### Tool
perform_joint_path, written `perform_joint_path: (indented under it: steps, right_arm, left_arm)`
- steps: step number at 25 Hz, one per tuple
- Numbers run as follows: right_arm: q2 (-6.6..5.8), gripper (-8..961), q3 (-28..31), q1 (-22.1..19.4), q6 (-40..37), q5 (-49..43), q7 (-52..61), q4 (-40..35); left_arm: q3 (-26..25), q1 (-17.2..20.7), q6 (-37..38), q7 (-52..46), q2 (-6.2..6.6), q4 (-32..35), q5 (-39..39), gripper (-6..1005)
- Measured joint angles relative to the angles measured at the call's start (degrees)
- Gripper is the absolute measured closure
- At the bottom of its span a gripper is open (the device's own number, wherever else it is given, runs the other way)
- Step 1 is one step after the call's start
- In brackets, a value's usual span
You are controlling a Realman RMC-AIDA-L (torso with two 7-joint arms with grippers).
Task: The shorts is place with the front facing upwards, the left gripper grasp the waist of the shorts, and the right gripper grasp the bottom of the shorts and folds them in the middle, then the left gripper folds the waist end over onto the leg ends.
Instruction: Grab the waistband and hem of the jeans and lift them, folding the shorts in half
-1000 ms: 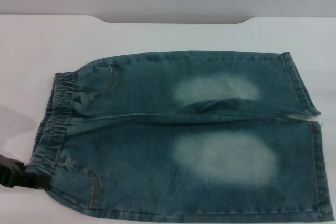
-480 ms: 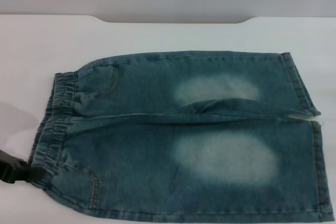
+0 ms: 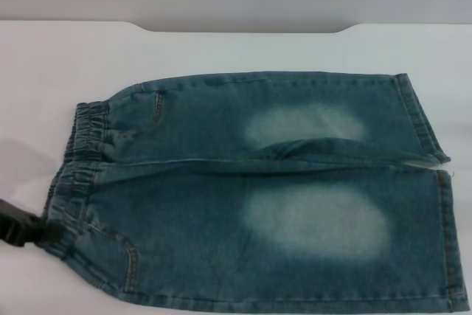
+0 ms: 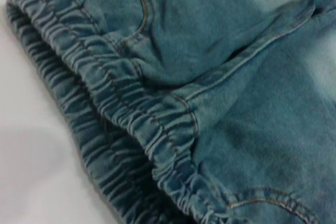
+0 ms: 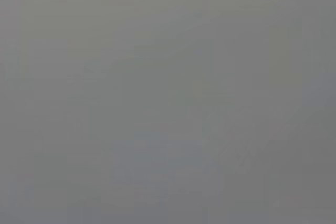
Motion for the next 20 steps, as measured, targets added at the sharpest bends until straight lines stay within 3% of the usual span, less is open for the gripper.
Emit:
perform_joint_path:
  steps: [3,9,16,20]
  right_arm:
    - [-0.07,466,-2.25,0.09,0.00,-7.00,7.07,-4.95]
    - [-1.08,465,-9.50,0.48,-2.55,-26.57,34.30,-22.96]
    - [-2.23,465,-15.90,1.78,-16.73,-53.53,64.68,-52.83]
    - [-2.52,466,-17.25,4.30,-29.69,-67.82,75.16,-68.39]
  left_arm:
    - [-0.79,-0.66,-0.32,-0.29,0.00,0.00,0.01,952]
    - [-1.59,-2.53,-0.94,-0.43,0.22,-0.06,0.07,952]
    - [-1.38,-3.77,-0.69,-0.58,-0.14,-0.01,0.10,952]
    - [-1.07,-4.14,-0.66,-0.61,-0.30,-0.01,0.10,951]
